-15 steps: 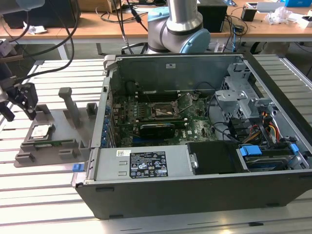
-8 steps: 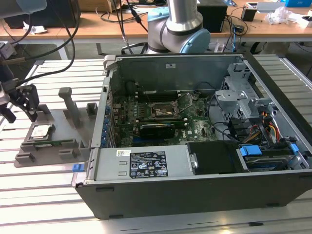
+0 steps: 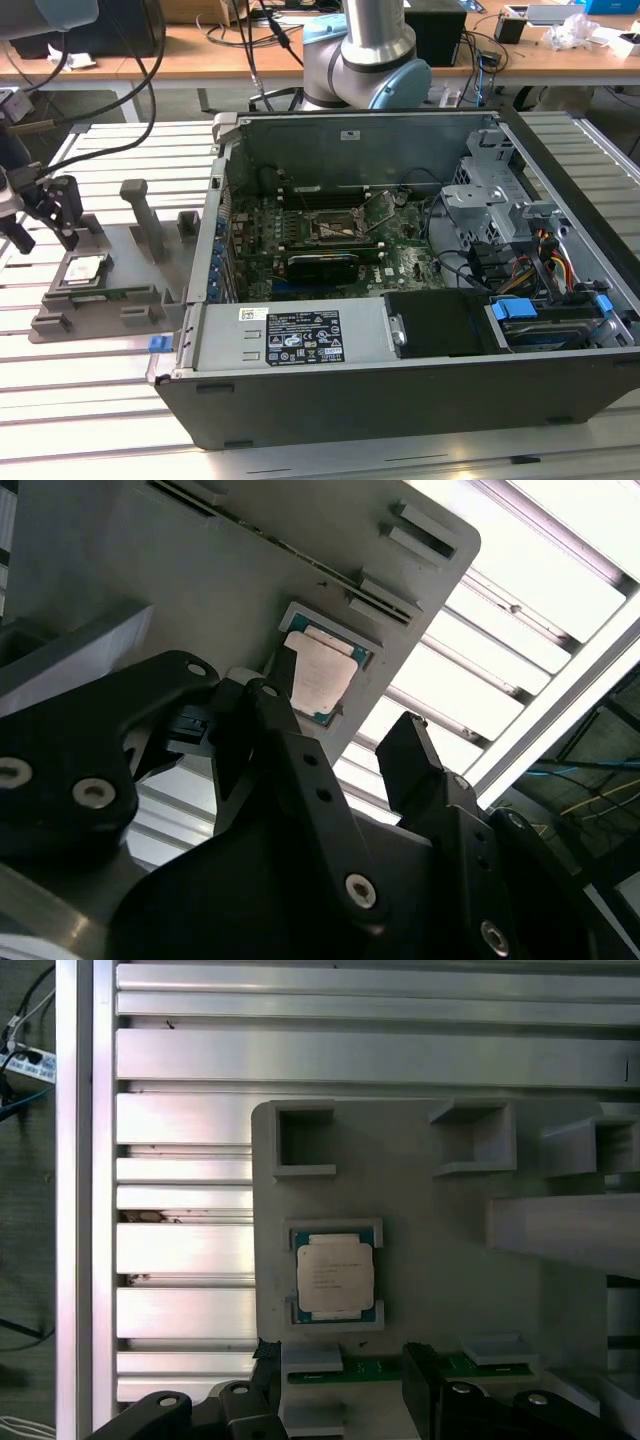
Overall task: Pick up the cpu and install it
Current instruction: 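Pick up the cpu and move it towards the insertion slot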
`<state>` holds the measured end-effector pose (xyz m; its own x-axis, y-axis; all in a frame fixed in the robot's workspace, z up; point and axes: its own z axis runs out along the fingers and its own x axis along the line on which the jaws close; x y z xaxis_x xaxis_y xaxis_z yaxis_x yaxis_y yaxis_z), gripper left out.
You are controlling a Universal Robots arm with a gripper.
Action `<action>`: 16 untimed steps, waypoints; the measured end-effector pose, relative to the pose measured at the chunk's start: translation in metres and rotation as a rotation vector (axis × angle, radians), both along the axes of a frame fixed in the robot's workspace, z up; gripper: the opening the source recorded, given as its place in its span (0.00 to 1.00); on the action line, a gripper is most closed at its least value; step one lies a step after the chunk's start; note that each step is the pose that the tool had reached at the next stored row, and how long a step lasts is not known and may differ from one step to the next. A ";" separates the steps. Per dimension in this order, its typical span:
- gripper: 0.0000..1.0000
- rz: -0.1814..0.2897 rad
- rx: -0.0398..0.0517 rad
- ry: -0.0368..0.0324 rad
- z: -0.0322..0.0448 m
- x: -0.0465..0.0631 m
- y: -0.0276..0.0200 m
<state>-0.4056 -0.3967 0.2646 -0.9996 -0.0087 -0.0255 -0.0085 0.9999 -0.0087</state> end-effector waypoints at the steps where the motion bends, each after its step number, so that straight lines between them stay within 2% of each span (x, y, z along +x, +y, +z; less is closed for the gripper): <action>1: 0.60 0.000 -0.0004 0.0000 -0.0004 0.000 0.0000; 16: 0.60 0.001 -0.0059 -0.0001 -0.0038 0.001 0.0000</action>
